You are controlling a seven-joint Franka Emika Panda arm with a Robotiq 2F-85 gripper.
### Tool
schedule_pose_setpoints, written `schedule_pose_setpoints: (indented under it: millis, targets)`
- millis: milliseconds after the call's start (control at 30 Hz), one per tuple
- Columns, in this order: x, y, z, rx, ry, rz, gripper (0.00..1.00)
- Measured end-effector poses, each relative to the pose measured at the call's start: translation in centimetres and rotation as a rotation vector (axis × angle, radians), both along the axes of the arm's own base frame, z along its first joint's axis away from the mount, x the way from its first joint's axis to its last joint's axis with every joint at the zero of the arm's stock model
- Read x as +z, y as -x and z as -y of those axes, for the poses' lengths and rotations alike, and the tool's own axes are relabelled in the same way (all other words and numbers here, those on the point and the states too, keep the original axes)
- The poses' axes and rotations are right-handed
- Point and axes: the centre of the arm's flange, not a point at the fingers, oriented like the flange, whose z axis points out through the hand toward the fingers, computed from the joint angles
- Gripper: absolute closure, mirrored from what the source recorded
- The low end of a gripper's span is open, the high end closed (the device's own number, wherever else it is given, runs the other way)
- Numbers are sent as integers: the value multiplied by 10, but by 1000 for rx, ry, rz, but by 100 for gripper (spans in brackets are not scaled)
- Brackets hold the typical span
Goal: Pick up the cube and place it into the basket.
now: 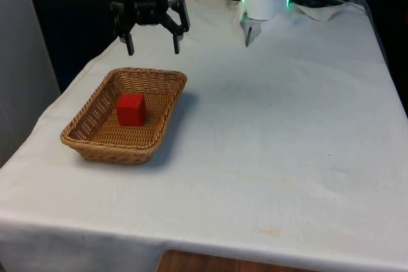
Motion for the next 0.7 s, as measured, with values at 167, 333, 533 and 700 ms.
schedule_pose_setpoints:
  millis: [167,333,533,700]
  targets:
    - [0,8,-3,8,-10,7,0]
    - [-1,15,-5,13,-21,11,0]
    - [-1,25,-7,20,-35,15,0]
    - [-1,26,-7,20,-36,15,0]
